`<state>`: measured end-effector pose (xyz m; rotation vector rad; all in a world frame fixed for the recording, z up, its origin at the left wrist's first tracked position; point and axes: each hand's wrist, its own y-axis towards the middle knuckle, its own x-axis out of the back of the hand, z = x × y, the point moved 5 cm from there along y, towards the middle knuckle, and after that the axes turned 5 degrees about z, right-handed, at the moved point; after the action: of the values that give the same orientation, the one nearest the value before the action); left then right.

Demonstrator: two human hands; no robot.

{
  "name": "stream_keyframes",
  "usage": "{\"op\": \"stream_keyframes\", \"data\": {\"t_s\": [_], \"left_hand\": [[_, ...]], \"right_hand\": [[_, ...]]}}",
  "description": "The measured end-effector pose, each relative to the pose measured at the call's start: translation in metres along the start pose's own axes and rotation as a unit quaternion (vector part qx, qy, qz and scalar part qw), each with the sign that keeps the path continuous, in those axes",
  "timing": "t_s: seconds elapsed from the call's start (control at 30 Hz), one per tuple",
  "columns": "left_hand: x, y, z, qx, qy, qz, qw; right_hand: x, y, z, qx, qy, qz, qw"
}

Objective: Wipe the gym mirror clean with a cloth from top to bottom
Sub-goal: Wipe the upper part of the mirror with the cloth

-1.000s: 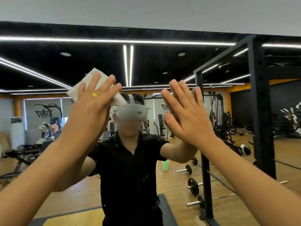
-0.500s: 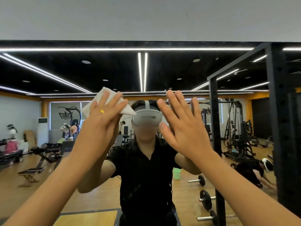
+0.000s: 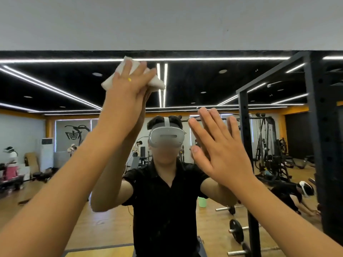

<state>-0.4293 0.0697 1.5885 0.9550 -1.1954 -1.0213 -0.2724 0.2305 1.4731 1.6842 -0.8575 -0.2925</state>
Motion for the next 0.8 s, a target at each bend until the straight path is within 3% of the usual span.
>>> {"op": "stream_keyframes", "data": {"t_s": [0.23,0.4,0.63,0.8], "left_hand": [[-0.029,-0.122,0.009,-0.089,0.047,0.016,0.995],[-0.019,-0.089,0.015,-0.042,-0.026,0.033,0.998],[-0.008,0.002,0.006,-0.018,-0.015,0.014,1.000],[-0.015,-0.020,0.006,-0.020,-0.002,-0.003,1.000]], "right_hand": [[0.000,0.000,0.000,-0.002,-0.007,-0.002,1.000],[-0.001,-0.001,0.000,-0.003,-0.009,-0.003,1.000],[-0.001,0.000,0.000,-0.007,0.000,-0.005,1.000],[0.000,0.000,0.000,-0.006,0.000,-0.002,1.000]]}}
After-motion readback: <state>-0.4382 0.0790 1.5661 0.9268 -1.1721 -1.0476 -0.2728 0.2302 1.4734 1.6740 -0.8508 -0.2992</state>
